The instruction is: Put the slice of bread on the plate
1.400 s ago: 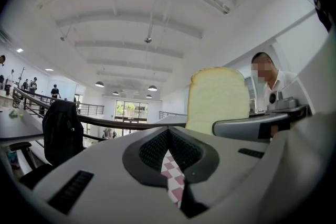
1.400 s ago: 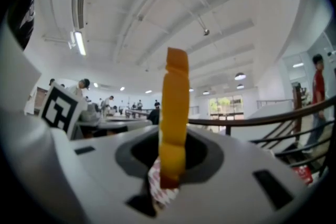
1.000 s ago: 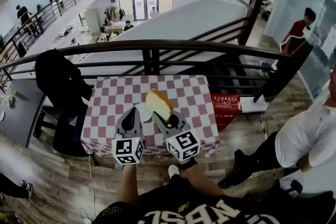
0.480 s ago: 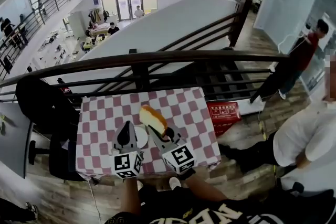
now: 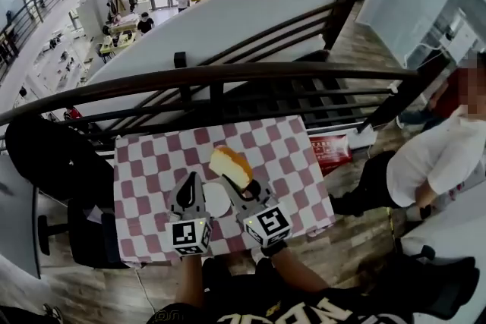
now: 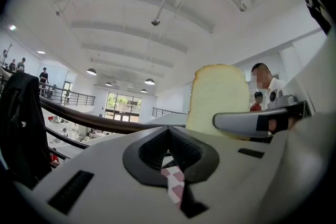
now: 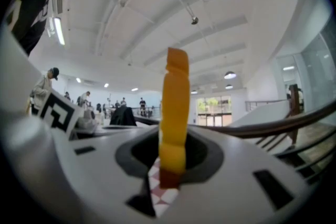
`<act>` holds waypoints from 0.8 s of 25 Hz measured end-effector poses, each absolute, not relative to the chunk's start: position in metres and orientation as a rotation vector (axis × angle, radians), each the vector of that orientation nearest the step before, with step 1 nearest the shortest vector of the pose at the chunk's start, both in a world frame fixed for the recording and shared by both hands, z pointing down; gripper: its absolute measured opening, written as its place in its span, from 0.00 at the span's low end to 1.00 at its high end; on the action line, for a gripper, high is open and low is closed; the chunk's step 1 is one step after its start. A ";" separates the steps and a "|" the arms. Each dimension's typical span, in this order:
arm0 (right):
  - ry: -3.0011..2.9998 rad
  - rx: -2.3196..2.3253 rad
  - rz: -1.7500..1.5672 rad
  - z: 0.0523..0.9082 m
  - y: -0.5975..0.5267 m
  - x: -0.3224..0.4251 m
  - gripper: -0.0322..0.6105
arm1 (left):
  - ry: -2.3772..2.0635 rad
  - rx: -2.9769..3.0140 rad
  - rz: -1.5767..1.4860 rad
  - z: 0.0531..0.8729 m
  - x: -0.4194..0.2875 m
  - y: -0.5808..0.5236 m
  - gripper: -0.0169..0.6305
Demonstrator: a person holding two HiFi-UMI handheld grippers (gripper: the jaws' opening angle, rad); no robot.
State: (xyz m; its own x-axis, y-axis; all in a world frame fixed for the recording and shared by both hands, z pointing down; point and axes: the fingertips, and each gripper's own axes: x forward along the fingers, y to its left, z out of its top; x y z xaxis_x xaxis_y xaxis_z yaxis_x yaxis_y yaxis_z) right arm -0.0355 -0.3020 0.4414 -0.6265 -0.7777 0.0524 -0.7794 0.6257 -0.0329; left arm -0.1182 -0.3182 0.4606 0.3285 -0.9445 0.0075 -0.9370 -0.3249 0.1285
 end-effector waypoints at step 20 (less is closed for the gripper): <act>-2.617 1.358 0.642 0.582 -0.325 -0.059 0.20 | -1.543 2.339 0.077 0.587 -0.165 -0.328 0.05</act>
State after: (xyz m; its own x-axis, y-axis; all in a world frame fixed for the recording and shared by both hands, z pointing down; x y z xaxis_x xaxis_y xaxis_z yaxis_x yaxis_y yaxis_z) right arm -0.0593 -0.3254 0.5820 -0.5889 -0.7513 0.2979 -0.8039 0.5065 -0.3117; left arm -0.1646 -0.3280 0.5871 0.4097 -0.8834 0.2274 -0.9017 -0.3546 0.2473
